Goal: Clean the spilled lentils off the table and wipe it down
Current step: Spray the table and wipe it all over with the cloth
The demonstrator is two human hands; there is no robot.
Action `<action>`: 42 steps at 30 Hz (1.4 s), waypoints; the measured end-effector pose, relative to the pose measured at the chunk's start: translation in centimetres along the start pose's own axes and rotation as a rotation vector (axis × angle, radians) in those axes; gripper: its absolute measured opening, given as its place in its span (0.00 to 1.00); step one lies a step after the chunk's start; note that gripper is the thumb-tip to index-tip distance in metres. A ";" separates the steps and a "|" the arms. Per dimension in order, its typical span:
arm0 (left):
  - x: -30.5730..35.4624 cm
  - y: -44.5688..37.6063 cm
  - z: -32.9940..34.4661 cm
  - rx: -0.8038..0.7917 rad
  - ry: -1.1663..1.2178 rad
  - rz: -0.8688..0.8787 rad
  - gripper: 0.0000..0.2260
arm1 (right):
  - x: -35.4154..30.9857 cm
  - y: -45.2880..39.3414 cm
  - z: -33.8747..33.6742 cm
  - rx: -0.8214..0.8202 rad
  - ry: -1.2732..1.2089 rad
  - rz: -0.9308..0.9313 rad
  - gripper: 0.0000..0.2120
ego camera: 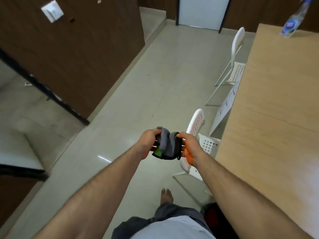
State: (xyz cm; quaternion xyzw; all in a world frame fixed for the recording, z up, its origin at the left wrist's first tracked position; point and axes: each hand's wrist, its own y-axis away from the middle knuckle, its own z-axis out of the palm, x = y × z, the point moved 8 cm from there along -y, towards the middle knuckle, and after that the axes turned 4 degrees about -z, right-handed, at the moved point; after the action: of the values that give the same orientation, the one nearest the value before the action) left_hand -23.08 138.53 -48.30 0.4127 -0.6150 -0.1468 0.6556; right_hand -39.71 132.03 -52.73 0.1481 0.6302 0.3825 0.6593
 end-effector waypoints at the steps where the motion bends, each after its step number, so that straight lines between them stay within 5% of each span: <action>1: 1.7 -1.4 -1.1 0.000 0.075 -0.029 0.12 | -1.6 -1.3 0.5 0.024 -0.031 0.007 0.11; 4: 6.0 -4.4 -2.6 -0.043 0.254 -0.073 0.14 | -5.4 -4.1 1.4 0.070 -0.077 0.014 0.11; 7: 10.4 -8.2 -3.0 -0.167 0.283 -0.116 0.25 | -9.4 -7.8 2.8 0.042 -0.074 0.001 0.27; 9: 13.4 -11.2 -3.3 -0.262 0.179 -0.106 0.28 | -12.0 -10.4 3.4 0.040 -0.065 -0.031 0.28; 14: 21.6 -20.8 -5.0 -0.290 -0.181 -0.031 0.15 | -18.1 -16.9 3.9 0.195 -0.027 -0.093 0.14; 17: 27.3 -25.3 -5.1 -0.327 -0.310 0.024 0.12 | -21.0 -19.1 4.3 0.216 -0.134 -0.076 0.24; 19: 31.4 -27.5 -3.9 -0.393 -0.390 0.059 0.08 | -23.1 -19.9 4.2 0.188 -0.214 -0.118 0.19; 21: 35.3 -29.5 -1.0 -0.506 -0.471 0.113 0.10 | -25.1 -20.4 3.3 0.197 -0.299 -0.158 0.02; 28: 43.7 -32.3 14.2 -0.894 -0.715 0.233 0.14 | -31.2 -24.1 -3.4 0.269 -0.240 -0.284 0.27; 31: 47.4 -35.7 21.5 -0.736 -0.897 0.474 0.08 | -33.2 -26.5 -8.7 0.437 -0.285 -0.308 0.17; 34: 50.0 -38.6 27.4 -0.533 -1.121 0.689 0.14 | -34.9 -28.4 -14.0 0.644 -0.312 -0.309 0.10; 37: 50.5 -40.0 33.2 -0.491 -1.250 0.780 0.16 | -37.2 -29.4 -19.6 0.945 -0.140 -0.297 0.08; 39: 50.4 -40.0 37.7 -0.637 -1.206 0.665 0.23 | -39.8 -30.0 -22.9 1.090 0.100 -0.249 0.13; 42: 49.1 -40.3 43.2 -0.841 -1.007 0.237 0.25 | -44.2 -31.2 -25.1 1.101 0.244 -0.339 0.12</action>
State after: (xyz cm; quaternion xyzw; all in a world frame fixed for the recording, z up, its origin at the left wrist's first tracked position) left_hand -40.59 63.75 -47.88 -0.0673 -0.7777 -0.4760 0.4051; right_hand -49.63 73.61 -46.25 0.3206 0.8222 -0.0977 0.4600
